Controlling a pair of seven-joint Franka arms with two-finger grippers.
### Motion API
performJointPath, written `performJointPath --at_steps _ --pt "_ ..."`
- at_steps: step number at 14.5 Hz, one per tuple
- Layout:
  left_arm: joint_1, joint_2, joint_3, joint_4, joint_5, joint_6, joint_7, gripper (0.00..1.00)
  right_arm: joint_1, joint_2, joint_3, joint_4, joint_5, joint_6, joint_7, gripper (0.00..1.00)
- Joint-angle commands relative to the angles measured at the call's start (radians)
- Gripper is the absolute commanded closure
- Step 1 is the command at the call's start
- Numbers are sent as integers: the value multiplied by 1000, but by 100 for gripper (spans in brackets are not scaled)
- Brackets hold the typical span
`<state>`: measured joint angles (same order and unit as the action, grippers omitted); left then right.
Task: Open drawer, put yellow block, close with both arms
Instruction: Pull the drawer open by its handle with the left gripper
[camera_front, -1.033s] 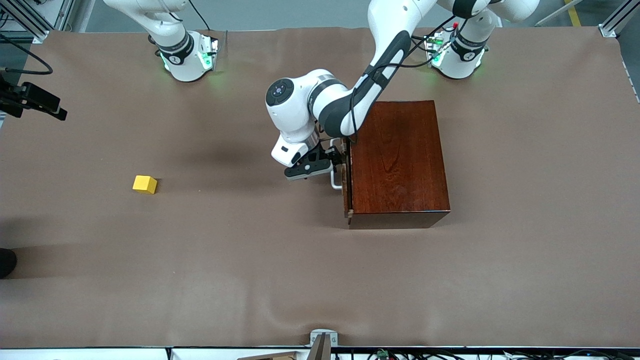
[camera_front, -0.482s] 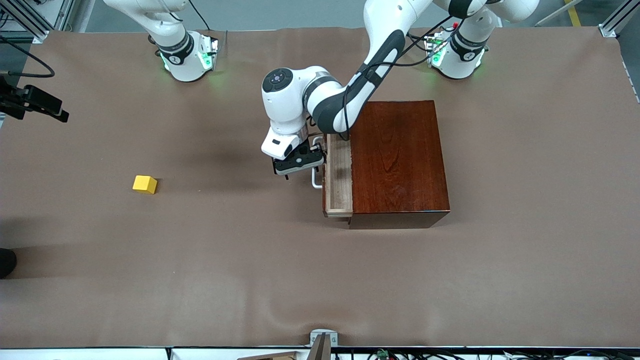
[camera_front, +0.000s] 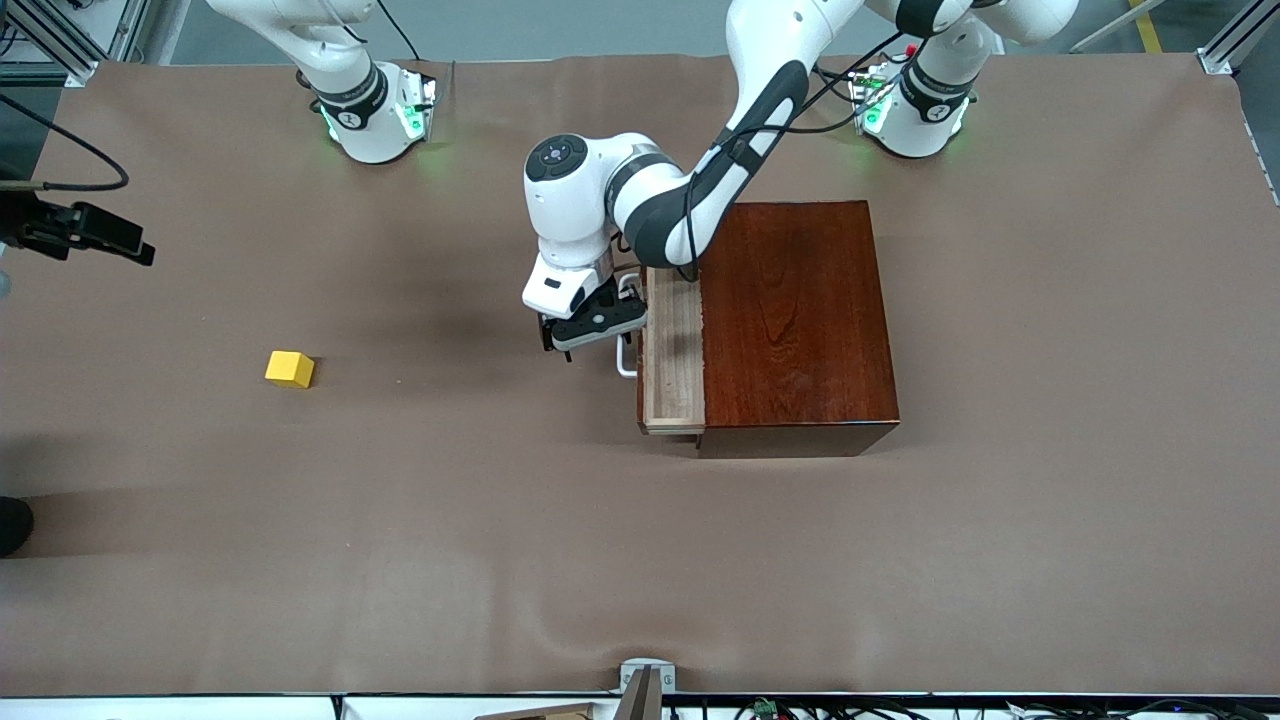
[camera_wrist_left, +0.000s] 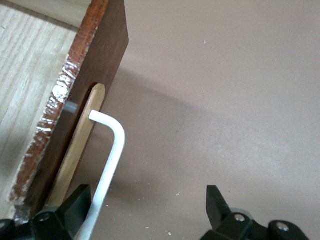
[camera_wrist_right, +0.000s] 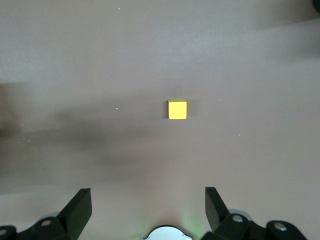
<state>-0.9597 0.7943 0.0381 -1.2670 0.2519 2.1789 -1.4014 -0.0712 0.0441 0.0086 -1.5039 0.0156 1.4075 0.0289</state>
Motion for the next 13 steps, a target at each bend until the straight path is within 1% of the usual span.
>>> performJointPath --at_steps 1,6,10,13 --pt "-24 71 -27 72 -13 127 -50 0 -15 17 10 22 -10 -4 -10 0" --pt "-36 66 -24 72 -11 137 85 0 -22 63 10 22 -28 7 -1 0" --pt "-37 68 -23 69 -11 137 215 0 -53 103 10 22 -26 10 2 0" --pt "-40 65 -23 69 -11 137 294 0 -70 128 8 13 -26 54 2 0"
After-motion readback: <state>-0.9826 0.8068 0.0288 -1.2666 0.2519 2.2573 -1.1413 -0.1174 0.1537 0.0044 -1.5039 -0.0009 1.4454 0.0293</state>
